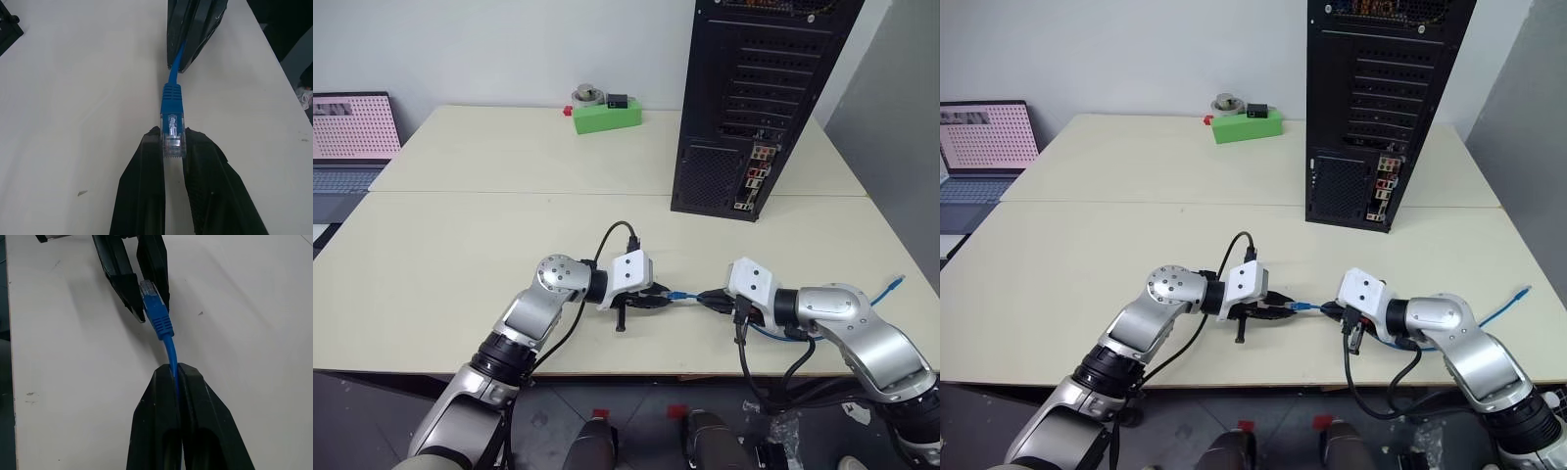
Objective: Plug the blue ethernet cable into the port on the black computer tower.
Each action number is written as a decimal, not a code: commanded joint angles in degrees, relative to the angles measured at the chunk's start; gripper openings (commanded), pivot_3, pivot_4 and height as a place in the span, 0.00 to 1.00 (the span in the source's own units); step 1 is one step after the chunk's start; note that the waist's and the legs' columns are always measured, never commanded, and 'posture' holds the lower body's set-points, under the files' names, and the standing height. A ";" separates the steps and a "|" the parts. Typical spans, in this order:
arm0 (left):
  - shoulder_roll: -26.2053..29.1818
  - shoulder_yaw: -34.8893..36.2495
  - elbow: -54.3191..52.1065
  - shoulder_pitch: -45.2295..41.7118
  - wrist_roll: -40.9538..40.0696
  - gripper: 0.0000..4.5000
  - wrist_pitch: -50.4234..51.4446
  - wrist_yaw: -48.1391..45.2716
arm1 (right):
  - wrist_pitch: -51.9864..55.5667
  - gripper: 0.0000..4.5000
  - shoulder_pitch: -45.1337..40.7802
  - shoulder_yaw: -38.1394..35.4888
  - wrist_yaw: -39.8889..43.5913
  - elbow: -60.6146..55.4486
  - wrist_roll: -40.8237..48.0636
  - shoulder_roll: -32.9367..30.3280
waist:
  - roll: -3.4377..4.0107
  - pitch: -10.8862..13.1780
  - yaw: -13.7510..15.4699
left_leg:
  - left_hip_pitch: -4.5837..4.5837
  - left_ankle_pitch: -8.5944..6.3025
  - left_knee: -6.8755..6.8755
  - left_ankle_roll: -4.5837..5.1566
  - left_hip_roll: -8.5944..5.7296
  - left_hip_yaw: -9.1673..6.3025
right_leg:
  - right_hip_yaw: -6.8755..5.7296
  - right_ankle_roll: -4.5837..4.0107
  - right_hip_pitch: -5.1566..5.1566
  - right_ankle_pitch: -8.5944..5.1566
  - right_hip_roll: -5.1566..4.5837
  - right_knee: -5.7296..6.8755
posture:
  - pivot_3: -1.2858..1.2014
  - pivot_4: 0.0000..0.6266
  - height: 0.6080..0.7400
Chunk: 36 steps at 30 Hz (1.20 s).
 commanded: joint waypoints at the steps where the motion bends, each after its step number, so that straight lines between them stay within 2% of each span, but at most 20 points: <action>1: -0.30 -0.07 0.01 -0.69 0.64 0.06 -4.28 0.08 | -1.46 0.09 -1.35 -0.19 1.84 -0.67 -0.46 -1.07 | 0.00 0.00 0.01 | 0.00 0.00 0.00 0.00 0.00 0.00 | 0.00 0.00 0.00 0.00 0.00 0.00 | 0.52 0.24 1.00; 6: -0.34 0.17 1.30 -0.14 1.65 0.06 -9.67 0.56 | -1.31 0.35 -0.86 -2.88 3.36 -0.47 0.84 -3.07 | 0.00 0.00 0.05 | -0.01 0.00 0.00 0.00 -0.01 0.00 | 0.00 0.00 0.00 0.00 -0.01 -0.01 | 0.52 0.24 1.00; 8: -0.85 0.75 2.38 0.14 2.20 0.06 -14.34 1.87 | 0.04 0.47 0.41 -6.54 5.39 -0.96 3.76 -5.37 | 0.01 0.00 0.09 | -0.01 0.00 0.00 0.00 -0.01 0.00 | 0.00 0.00 0.00 0.00 -0.01 -0.01 | 0.52 0.24 1.00; 12: -1.34 0.85 7.46 0.18 6.77 0.06 -33.95 7.06 | 6.65 0.70 2.43 -13.98 5.91 -3.33 13.17 -4.92 | 0.00 0.00 0.23 | -0.01 0.00 0.01 0.00 0.00 0.00 | 0.00 0.00 0.02 0.01 -0.02 -0.02 | 0.52 0.24 1.00; 15: -1.01 0.32 12.72 0.07 13.53 0.06 -51.08 14.03 | 13.57 0.71 2.54 -16.68 2.19 -5.26 21.02 0.19 | 0.00 -0.01 0.05 | 0.03 0.00 0.00 0.01 0.01 -0.01 | 0.01 -0.03 0.02 0.05 -0.01 0.00 | 0.52 0.24 1.00; 18: -0.59 0.61 17.96 -1.30 21.36 0.06 -65.25 22.09 | 18.01 0.71 2.42 -17.18 -1.65 -5.70 24.48 4.33 | 0.01 -0.01 0.13 | 0.07 0.00 0.00 0.00 0.06 -0.02 | 0.04 -0.08 0.05 0.10 0.06 0.02 | 0.52 0.24 1.00; 21: -0.42 1.63 21.54 -2.79 27.33 0.06 -73.16 29.27 | 20.96 0.71 2.22 -17.46 -4.50 -5.67 27.39 7.19 | 0.01 -0.01 0.29 | 0.03 0.01 0.06 0.00 0.01 -0.01 | 0.06 0.01 0.06 0.16 0.04 -0.01 | 0.52 0.24 1.00; 26: -0.41 2.45 24.52 -4.85 32.10 0.06 -76.89 37.19 | 23.14 0.71 1.48 -16.36 -6.88 -5.24 30.21 9.58 | 0.01 -0.01 0.31 | 0.02 0.01 0.08 0.01 -0.01 0.00 | 0.06 0.10 0.09 0.21 0.01 -0.04 | 0.52 0.24 1.00; 34: 0.16 1.25 25.85 -6.55 36.13 0.06 -78.03 43.53 | 23.45 0.71 -0.20 -15.31 -8.29 -3.52 31.35 11.02 | 0.02 -0.02 0.20 | 0.04 0.01 0.08 0.01 0.01 -0.01 | 0.03 0.11 0.09 0.22 0.04 0.00 | 0.52 0.24 1.00; 35: 0.20 1.03 25.81 -6.64 36.42 0.06 -78.02 43.96 | 23.43 0.63 -0.39 -15.32 -8.46 -3.35 31.44 11.24 | 0.02 -0.02 0.19 | 0.04 0.01 0.07 0.01 0.01 -0.01 | 0.03 0.11 0.09 0.22 0.04 0.00 | 0.52 0.24 1.00; 36: 0.22 0.85 25.70 -6.67 36.65 0.06 -78.01 44.36 | 23.48 0.60 -0.58 -15.39 -8.57 -3.23 31.69 11.51 | 0.02 -0.02 0.19 | 0.04 0.01 0.07 0.01 0.01 -0.01 | 0.03 0.11 0.09 0.22 0.04 0.01 | 0.52 0.24 1.00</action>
